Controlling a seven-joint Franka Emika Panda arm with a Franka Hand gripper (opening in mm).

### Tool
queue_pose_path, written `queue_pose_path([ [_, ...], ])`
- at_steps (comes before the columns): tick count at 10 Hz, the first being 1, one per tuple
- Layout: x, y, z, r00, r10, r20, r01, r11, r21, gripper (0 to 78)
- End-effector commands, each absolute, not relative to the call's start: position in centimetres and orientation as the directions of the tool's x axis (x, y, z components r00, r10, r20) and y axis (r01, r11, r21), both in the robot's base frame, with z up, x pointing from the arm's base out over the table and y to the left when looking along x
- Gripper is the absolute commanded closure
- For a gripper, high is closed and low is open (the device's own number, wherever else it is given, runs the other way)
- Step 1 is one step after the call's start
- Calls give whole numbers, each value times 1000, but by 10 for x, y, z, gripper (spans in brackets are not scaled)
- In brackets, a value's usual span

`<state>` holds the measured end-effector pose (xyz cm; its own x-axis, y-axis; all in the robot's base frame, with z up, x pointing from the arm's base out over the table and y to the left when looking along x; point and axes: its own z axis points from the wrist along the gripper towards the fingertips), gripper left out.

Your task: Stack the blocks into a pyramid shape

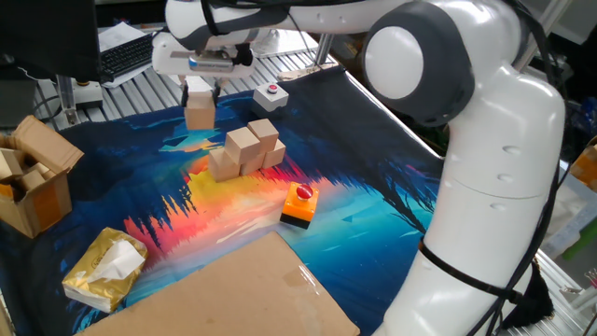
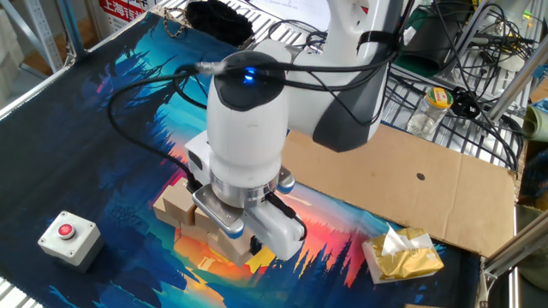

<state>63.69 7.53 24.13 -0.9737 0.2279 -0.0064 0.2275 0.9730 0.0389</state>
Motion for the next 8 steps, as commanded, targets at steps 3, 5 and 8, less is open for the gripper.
queue_pose_path([
  [3, 638, 75, 245, -960, 278, -40, 277, 961, 13, 763],
  [5, 636, 71, 249, -972, 237, -12, 237, 972, -1, 763],
  [8, 631, 39, 262, -986, 166, -7, 166, 986, 10, 763],
])
